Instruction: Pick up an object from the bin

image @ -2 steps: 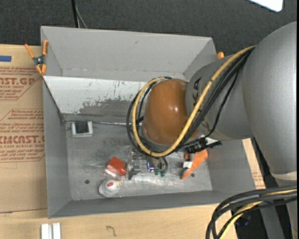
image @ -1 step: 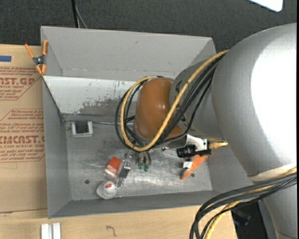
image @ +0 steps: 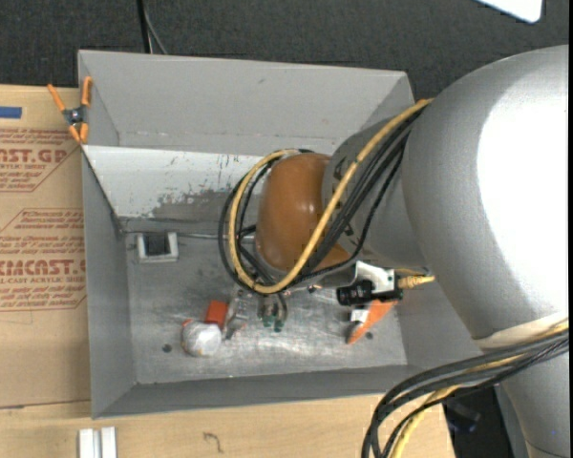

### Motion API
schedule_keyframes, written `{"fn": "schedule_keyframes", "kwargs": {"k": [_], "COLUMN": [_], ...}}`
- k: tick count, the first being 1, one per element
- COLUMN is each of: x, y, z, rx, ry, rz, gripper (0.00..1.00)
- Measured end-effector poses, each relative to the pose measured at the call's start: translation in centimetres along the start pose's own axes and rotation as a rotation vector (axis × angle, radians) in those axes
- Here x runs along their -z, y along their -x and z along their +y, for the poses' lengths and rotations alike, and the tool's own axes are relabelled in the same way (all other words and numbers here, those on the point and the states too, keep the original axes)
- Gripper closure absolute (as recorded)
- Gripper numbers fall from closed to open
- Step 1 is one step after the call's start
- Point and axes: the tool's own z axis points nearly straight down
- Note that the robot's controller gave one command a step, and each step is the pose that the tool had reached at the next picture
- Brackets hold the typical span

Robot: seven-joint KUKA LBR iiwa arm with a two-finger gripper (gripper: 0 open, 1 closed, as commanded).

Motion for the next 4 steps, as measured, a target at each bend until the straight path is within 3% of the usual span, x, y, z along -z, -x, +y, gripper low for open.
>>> {"fn": "schedule_keyframes", "kwargs": {"k": [1, 2, 3, 4], "x": [0.0, -1.1, -1.1, 14.3], "y": [0.0, 1.3, 1.3, 3.2], "z": [0.0, 0.8, 0.8, 0.4], "rx": [0.000, 0.579, 0.579, 0.507], "ry": [0.000, 0.003, 0.004, 0.002], "rz": [0.000, -0.002, -0.003, 0.000], "gripper": [1.00, 1.00, 1.00, 1.00]}}
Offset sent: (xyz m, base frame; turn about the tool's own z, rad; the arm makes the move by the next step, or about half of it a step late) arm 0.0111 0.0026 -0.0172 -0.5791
